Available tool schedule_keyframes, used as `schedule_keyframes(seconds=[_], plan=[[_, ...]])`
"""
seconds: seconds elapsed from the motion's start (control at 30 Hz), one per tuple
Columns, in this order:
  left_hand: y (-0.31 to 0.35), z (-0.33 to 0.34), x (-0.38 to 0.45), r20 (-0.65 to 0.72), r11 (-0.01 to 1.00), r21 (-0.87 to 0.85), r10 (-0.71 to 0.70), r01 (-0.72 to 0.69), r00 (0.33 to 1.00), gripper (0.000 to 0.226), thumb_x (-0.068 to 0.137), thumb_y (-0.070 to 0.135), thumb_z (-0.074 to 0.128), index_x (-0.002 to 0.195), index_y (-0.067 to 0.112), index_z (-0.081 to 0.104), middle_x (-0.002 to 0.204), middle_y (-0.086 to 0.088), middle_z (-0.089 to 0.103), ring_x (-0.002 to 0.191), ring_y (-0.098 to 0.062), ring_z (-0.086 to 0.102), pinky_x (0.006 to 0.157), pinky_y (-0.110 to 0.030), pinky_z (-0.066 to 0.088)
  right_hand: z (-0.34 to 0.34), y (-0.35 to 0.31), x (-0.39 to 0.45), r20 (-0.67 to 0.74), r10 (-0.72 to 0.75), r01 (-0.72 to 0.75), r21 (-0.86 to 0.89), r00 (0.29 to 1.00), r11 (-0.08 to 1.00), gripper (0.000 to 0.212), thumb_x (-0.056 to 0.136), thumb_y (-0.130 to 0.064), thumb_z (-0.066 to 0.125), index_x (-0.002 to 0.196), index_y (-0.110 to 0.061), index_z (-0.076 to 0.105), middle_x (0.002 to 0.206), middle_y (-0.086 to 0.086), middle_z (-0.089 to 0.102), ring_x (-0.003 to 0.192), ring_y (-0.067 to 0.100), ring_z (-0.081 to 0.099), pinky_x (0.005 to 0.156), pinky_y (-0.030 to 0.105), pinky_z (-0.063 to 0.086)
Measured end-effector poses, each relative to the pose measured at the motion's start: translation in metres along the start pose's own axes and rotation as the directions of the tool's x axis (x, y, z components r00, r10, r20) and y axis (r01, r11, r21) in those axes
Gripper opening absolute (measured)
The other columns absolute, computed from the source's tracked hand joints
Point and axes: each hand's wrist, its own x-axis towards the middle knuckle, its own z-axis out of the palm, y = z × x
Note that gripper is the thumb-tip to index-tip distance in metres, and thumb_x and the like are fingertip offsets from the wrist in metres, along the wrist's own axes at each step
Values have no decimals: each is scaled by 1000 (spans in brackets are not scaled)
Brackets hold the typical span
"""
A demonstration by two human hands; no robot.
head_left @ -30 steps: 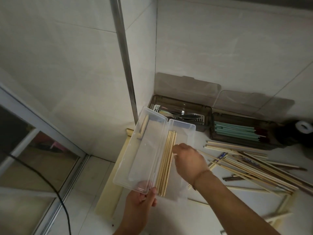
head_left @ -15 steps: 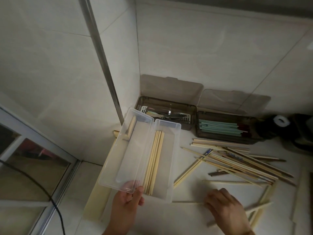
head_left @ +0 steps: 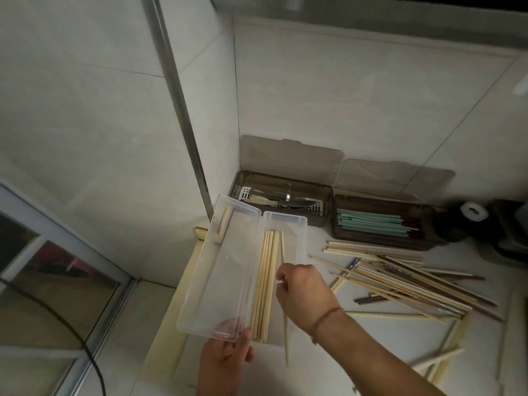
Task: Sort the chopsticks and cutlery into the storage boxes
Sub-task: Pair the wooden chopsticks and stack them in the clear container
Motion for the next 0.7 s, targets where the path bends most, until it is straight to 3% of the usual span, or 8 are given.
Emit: schedule_keyframes(seconds=[0.1,0.17,0.27,0.37,0.5,0.6,0.7], plan=[[3,-1,-1,23,999,35,37,-37,999,38,62,57,61,80,24,65,55,-13,64,52,-24,62,62,-45,55,6,-15,24,214,171,-117,-242,962,963,17,89,1,46,94,-8,60,103,11,62,100,27,63,80,32,51],[5,-1,-2,34,996,66,52,-54,998,29,68,52,64,79,26,63,57,-13,65,53,-24,64,62,-41,55,10,-16,38,226,213,-141,-298,951,944,25,89,2,48,111,-4,60,114,13,61,107,27,61,84,32,51],[3,-2,-1,22,994,89,54,-56,998,7,86,26,68,87,20,65,58,-13,65,52,-22,64,64,-45,55,17,-13,55,231,259,-178,-321,938,930,32,89,2,51,119,-5,58,120,12,60,111,25,60,88,33,51],[4,-2,-2,24,995,80,54,-56,998,19,75,35,66,89,21,65,58,-11,65,51,-22,64,63,-47,55,25,-16,61,245,273,-190,-314,930,930,35,88,1,55,122,-5,56,121,11,59,111,26,60,87,34,50],[6,-3,-3,30,998,25,49,-50,998,49,64,56,64,93,17,66,59,-14,64,52,-24,64,59,-35,54,35,-17,56,257,246,-166,-297,934,940,40,88,0,53,127,-5,48,120,12,58,109,28,59,84,37,50],[4,-3,-2,40,998,52,41,-43,998,44,67,52,66,93,17,66,59,-13,65,53,-23,64,59,-31,54,39,-20,50,298,200,-119,-267,933,956,47,87,0,52,132,-5,37,118,14,56,107,31,59,84,41,51],[4,-4,0,64,995,82,42,-47,997,26,78,42,68,91,19,66,60,-13,65,57,-26,65,63,-38,57,29,-19,37,235,141,-75,-269,962,960,45,89,-2,50,132,-7,38,116,12,55,104,29,58,81,39,50]])
